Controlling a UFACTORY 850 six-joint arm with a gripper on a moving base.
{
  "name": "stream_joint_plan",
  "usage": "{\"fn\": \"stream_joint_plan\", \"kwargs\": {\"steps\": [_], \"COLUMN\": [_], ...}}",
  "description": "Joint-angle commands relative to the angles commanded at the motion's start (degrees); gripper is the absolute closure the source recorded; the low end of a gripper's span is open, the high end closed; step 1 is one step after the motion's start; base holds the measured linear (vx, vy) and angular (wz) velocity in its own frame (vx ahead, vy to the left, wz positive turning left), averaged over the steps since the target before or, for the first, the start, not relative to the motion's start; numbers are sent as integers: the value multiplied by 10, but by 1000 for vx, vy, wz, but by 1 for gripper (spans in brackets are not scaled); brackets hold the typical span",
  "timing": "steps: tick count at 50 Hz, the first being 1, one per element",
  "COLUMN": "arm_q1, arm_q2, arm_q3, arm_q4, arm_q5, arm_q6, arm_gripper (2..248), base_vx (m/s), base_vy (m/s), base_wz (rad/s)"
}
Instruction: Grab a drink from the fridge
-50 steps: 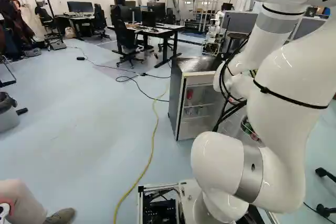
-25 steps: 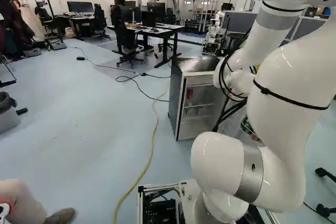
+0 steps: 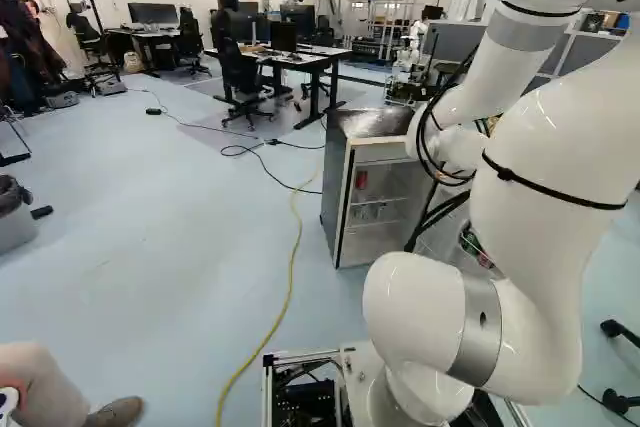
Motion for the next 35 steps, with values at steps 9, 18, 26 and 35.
{"fn": "stream_joint_plan", "kwargs": {"steps": [9,18,26,35], "arm_q1": [4,8,12,17], "arm_q2": [-8,-16,-24,-31], "arm_q3": [-9,-18,-26,-35], "arm_q4": [3,3,3,3], "arm_q5": [-3,-6,-9,-12], "arm_q6": [0,0,0,0], "arm_gripper": [157,157,157,157], "base_vx": [0,0,0,0], "base_vy": [0,0,0,0], "base_wz": [0,0,0,0]}}
